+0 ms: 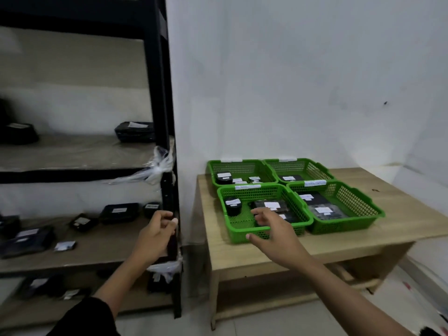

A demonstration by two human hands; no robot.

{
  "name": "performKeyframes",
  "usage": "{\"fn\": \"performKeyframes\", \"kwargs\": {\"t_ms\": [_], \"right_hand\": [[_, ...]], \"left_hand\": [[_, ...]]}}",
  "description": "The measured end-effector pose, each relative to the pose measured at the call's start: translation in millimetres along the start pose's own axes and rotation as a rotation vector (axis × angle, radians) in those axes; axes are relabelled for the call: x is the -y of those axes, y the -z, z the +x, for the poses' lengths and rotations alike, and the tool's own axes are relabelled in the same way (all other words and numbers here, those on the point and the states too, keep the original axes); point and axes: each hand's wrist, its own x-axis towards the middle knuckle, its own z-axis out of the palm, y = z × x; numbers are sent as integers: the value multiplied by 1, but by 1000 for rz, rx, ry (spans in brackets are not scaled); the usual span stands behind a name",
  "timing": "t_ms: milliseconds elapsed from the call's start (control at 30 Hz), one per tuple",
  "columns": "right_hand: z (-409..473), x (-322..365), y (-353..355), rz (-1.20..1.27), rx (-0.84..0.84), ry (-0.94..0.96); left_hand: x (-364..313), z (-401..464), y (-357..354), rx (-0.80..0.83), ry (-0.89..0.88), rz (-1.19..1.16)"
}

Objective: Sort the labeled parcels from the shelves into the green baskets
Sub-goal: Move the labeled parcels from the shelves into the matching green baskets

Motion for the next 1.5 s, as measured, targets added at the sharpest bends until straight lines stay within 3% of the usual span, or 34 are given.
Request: {"fn": "performKeyframes", "kwargs": {"t_ms": [200,467,633,1033,1500], "right_hand": [[5,75,-66,37,43,42],[2,236,-230,197,204,138],[-14,289,-305,239,306,151],[51,321,-394,198,439,71],[233,329,-524,141,597,-93]], "left_hand": [[37,-36,87,-64,24,11],[133,-85,282,-197,141,128],[173,-110,359,-245,200,98],[242,-53,416,-226,290,86],[325,128,489,-150,442,120]]}}
